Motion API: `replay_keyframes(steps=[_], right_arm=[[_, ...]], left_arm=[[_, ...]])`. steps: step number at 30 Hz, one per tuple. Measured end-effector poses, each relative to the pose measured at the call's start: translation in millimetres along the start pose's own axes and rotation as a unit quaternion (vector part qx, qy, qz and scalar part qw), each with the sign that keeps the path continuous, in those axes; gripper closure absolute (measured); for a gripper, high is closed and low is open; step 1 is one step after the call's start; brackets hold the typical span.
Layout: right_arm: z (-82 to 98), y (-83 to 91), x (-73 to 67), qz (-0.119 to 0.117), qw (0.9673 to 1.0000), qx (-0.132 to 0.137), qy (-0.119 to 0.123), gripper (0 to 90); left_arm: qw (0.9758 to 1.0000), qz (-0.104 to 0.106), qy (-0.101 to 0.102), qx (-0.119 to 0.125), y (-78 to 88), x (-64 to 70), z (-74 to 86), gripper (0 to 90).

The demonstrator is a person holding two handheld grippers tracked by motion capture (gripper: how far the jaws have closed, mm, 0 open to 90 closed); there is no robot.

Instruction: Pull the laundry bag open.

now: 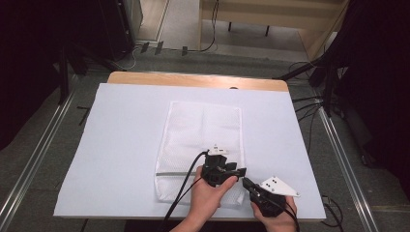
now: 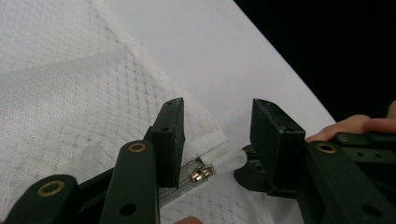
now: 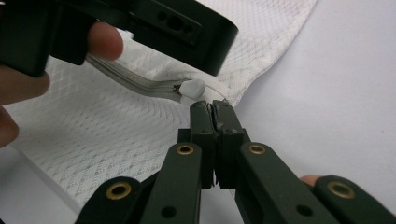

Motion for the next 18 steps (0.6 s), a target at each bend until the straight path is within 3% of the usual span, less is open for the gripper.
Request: replay_keyframes(steps=[11,18], right_arm=[[-0.3,0.4,-0.8,0.002,0.9999,0.001,0.01,89.8],[-1.4,1.0,2.2,0.006,0.9999,0.003,0.007,89.7]], left_arm=[[0.9999,-0.006,-0.004,-0.007,6.3,-4.0,5.0,60.7],[0.9998,0.016,0.01,0.002,15.2,-9.1,10.9,70.6]])
Point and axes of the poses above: each handheld gripper's, and its own axes: y roughly backward along the jaws, z roughly out of its underside, x roughly to its right, the point moved 10 cm from there along -y, roughly forward along the jaws, and after that the axes turned 10 degrees about -y, right-handed, at the moved point
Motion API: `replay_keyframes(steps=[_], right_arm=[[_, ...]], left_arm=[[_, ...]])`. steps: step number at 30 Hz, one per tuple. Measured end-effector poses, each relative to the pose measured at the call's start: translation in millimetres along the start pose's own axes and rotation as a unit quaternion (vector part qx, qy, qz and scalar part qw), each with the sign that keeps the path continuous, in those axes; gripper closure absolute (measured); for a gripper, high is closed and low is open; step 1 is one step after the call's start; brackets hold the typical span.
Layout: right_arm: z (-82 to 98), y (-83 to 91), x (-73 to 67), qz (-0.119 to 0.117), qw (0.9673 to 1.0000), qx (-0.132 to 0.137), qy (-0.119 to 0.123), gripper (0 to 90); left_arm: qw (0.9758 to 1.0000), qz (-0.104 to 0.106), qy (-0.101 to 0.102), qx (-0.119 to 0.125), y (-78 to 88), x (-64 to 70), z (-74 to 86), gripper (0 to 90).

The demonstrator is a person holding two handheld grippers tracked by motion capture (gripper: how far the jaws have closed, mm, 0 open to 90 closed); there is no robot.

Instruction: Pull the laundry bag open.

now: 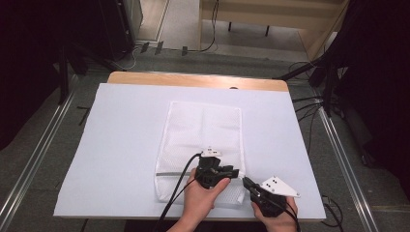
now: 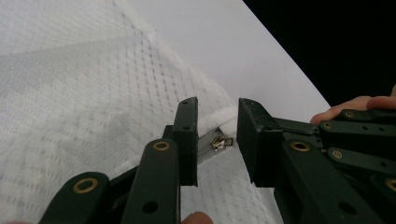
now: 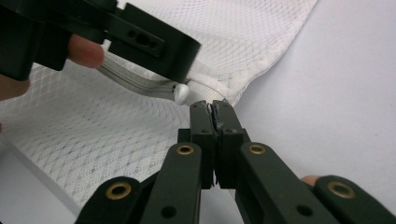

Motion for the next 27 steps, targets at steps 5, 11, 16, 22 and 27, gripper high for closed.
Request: replay_keyframes(steps=[5,11,16,22,27], right_arm=[[-0.7,0.6,1.0,0.001,1.0,0.001,-0.004,89.7],[0.5,-0.9,0.3,0.0,1.0,-0.003,-0.001,89.7],[-0.9,0.3,-2.1,-0.002,1.0,0.001,0.0,89.7],[0.4,0.4,-4.3,-0.011,0.9999,-0.001,0.003,89.7],[-1.0,1.3,-5.6,-0.015,0.9999,0.002,0.004,89.8]], left_arm=[[1.0,0.0,0.001,-0.002,3.5,-4.6,3.3,72.3],[0.9999,0.001,0.011,0.011,3.4,-2.2,-3.9,66.2],[0.9999,-0.012,0.005,0.002,-4.8,4.8,-4.1,62.4],[0.9999,-0.014,0.005,0.001,-6.4,8.5,-3.6,55.3],[0.9997,-0.021,-0.006,-0.005,-2.5,8.1,0.6,58.4]])
Point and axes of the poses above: each handheld gripper's, and its own axes: y roughly backward along the jaws, z roughly out of its underside, x roughly to its right, the point moved 10 cm from there along -y, roughly forward along the jaws, and after that the axes turned 10 degrees about -y, right-handed, at the moved point
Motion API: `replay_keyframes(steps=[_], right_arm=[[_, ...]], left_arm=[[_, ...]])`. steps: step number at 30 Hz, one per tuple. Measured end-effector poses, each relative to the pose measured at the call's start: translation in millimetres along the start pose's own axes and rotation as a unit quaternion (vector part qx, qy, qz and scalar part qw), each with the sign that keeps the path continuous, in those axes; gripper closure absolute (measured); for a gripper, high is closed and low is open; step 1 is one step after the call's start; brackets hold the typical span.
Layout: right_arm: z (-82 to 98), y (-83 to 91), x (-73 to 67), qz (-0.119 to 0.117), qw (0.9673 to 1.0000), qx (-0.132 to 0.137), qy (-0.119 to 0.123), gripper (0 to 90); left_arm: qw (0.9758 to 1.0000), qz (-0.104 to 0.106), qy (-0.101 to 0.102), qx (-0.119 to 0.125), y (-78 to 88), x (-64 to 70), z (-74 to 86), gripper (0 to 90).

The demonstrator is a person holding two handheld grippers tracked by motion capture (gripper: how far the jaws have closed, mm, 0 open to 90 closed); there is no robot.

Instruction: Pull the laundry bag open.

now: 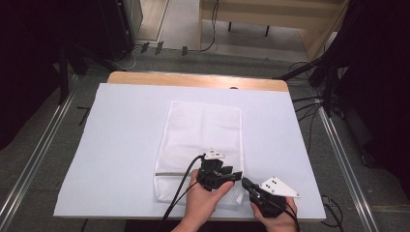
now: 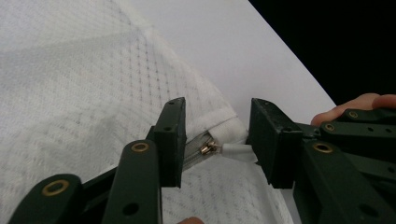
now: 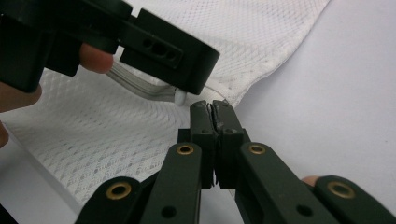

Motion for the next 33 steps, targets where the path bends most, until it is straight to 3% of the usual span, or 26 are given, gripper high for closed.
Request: replay_keyframes(steps=[7,8,12,20,23,26,28,29,33], right_arm=[[-1.7,0.4,-0.2,0.0,1.0,0.004,-0.002,89.8],[-1.8,0.1,0.0,0.001,1.0,0.004,-0.002,89.7],[-1.3,0.2,0.8,0.002,1.0,0.002,-0.002,89.8],[-2.2,0.3,1.1,0.0,1.0,0.004,-0.007,89.8],[-2.0,0.1,1.1,-0.001,1.0,0.003,-0.008,89.9],[-1.2,0.0,0.0,-0.007,0.9999,-0.004,-0.013,90.0],[-0.6,-0.5,0.3,-0.007,0.9999,-0.007,-0.013,90.0],[0.2,-1.2,0.4,-0.005,0.9999,-0.009,-0.011,90.0],[-2.5,0.9,2.0,0.005,1.0,-0.005,-0.006,90.0]], left_arm=[[0.9999,0.008,0.008,-0.003,5.3,-7.5,7.4,63.0],[0.9999,0.013,0.008,-0.005,5.6,-7.0,8.6,69.9],[0.9995,0.03,0.008,-0.01,7.4,-7.5,15.5,74.7],[0.9995,0.027,0.002,-0.017,10.9,-12.6,22.1,79.6],[0.9993,0.031,-0.009,-0.019,12.8,-13.4,22.7,86.4],[0.9987,0.028,-0.022,-0.036,12.5,-14.0,26.2,87.4],[0.9987,0.026,-0.023,-0.037,12.0,-13.5,27.1,87.7],[0.9985,0.022,-0.034,-0.037,12.8,-14.2,27.8,87.8],[0.9982,0.008,-0.048,-0.036,14.9,-15.1,27.4,88.3]])
Point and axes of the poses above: each handheld gripper's, and its own axes: y roughly backward along the jaws, z roughly out of its underside, x roughly to its right, the point moved 10 cm from there along -y, roughly forward along the jaws, and after that the axes turned 10 degrees about -y, right-handed, at the moved point
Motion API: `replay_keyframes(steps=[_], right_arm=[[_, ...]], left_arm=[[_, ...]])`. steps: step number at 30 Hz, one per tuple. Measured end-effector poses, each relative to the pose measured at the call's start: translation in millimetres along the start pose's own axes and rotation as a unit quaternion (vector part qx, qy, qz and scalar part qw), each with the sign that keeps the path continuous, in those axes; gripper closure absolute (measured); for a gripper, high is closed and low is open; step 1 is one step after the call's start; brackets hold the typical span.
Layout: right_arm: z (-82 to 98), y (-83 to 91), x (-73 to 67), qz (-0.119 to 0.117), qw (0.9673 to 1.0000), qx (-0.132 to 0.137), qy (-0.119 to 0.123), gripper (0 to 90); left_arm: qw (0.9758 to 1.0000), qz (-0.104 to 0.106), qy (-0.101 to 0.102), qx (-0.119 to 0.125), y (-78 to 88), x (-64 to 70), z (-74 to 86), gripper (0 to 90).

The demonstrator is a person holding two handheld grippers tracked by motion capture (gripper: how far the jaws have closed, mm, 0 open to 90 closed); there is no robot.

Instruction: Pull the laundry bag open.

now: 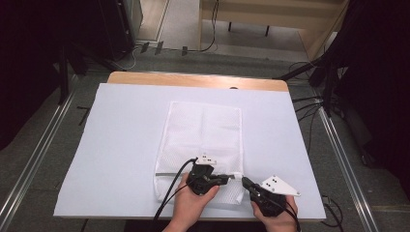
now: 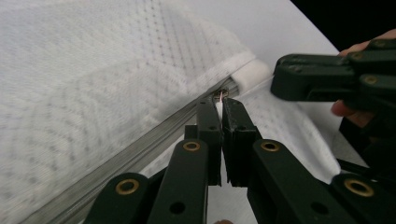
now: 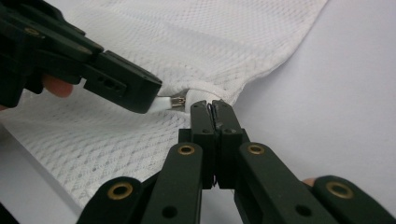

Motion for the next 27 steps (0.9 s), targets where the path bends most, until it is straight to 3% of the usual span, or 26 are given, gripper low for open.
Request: replay_keyframes(steps=[4,12,16,18,20,21,22,23,24,27], right_arm=[[-3.0,3.4,5.1,0.005,0.9999,0.006,-0.007,90.0],[-2.6,4.6,7.2,0.006,1.0,0.003,-0.006,90.0],[-2.1,4.3,6.0,0.005,1.0,0.002,-0.005,90.0],[-2.1,4.2,5.7,0.005,1.0,0.001,-0.005,90.0],[-2.0,3.9,6.1,0.011,0.9999,0.001,0.001,90.0],[-2.0,3.9,6.1,0.011,0.9999,0.001,0.001,90.0],[-2.9,4.4,7.6,0.011,0.9999,0.002,-0.001,90.0],[-2.9,4.4,7.6,0.011,0.9999,0.002,-0.001,90.0],[-3.0,4.6,9.5,0.013,0.9999,0.002,-0.005,90.0],[-2.3,4.0,10.4,0.012,0.9999,0.0,-0.007,90.0]], left_arm=[[0.9999,-0.012,-0.007,-0.005,5.8,-6.7,3.5,88.4],[0.9994,-0.033,0.007,-0.004,29.6,-30.2,15.3,88.5],[0.9985,-0.051,0.019,-0.001,54.4,-49.6,28.4,88.4],[0.9983,-0.053,0.023,0.0,59.6,-52.8,31.4,88.4],[0.9967,-0.076,0.027,-0.001,78.4,-68.0,41.7,88.5],[0.9967,-0.076,0.027,-0.001,78.4,-68.0,41.7,88.5],[0.9956,-0.083,0.043,0.004,91.7,-78.5,48.9,88.5],[0.9956,-0.083,0.043,0.004,91.7,-78.5,48.9,88.6],[0.9944,-0.091,0.053,0.008,104.7,-88.3,56.8,88.5],[0.9926,-0.101,0.066,0.013,122.2,-99.7,68.4,88.5]])
Point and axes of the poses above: each handheld gripper's, and its own axes: y roughly backward along the jaws, z roughly out of its underside, x roughly to its right, the point moved 10 cm from there along -y, roughly forward along the jaws, and after that the axes turned 10 degrees about -y, right-handed, at the moved point
